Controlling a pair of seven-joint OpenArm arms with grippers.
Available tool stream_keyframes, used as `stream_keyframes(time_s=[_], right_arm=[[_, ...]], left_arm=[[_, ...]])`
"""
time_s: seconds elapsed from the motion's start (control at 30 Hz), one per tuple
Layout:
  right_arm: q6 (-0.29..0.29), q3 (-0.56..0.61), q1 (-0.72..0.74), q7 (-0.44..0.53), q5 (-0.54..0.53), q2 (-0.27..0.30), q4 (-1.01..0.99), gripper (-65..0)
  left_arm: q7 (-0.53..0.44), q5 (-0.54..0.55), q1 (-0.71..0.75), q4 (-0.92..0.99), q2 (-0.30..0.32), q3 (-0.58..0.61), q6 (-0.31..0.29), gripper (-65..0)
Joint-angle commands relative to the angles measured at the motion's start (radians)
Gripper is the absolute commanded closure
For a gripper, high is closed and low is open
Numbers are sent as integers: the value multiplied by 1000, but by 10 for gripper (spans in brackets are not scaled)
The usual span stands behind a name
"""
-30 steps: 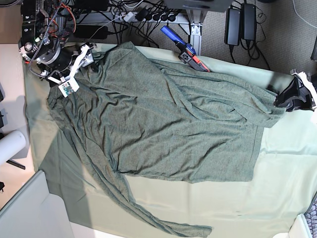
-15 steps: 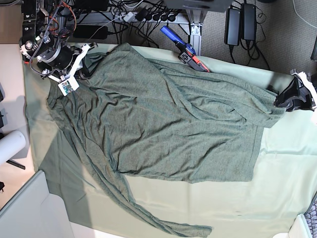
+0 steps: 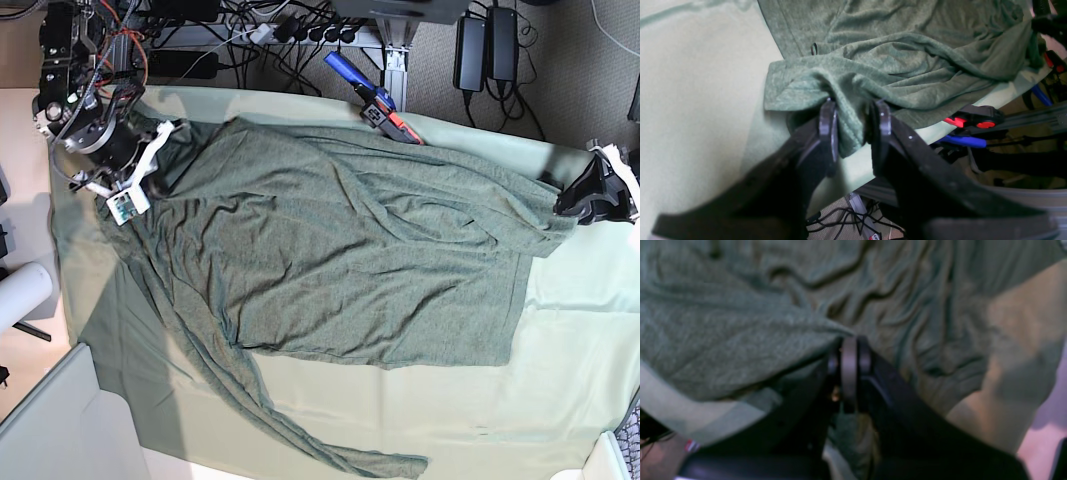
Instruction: Fold the T-shirt properly
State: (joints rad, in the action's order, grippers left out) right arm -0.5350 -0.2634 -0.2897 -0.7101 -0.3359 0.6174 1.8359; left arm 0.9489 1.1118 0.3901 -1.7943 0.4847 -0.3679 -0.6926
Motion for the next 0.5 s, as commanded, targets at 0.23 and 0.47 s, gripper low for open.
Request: stream_keyframes(time_s=[0.23, 0.47], right_arm=[[-26, -10, 100, 22, -9, 18, -120, 0], [-26, -9, 117, 21, -121, 17, -159, -31]], left_arm=[[-5, 21, -4, -15, 17, -8, -6, -185], [-6, 21, -5, -15, 17, -8, -6, -369]])
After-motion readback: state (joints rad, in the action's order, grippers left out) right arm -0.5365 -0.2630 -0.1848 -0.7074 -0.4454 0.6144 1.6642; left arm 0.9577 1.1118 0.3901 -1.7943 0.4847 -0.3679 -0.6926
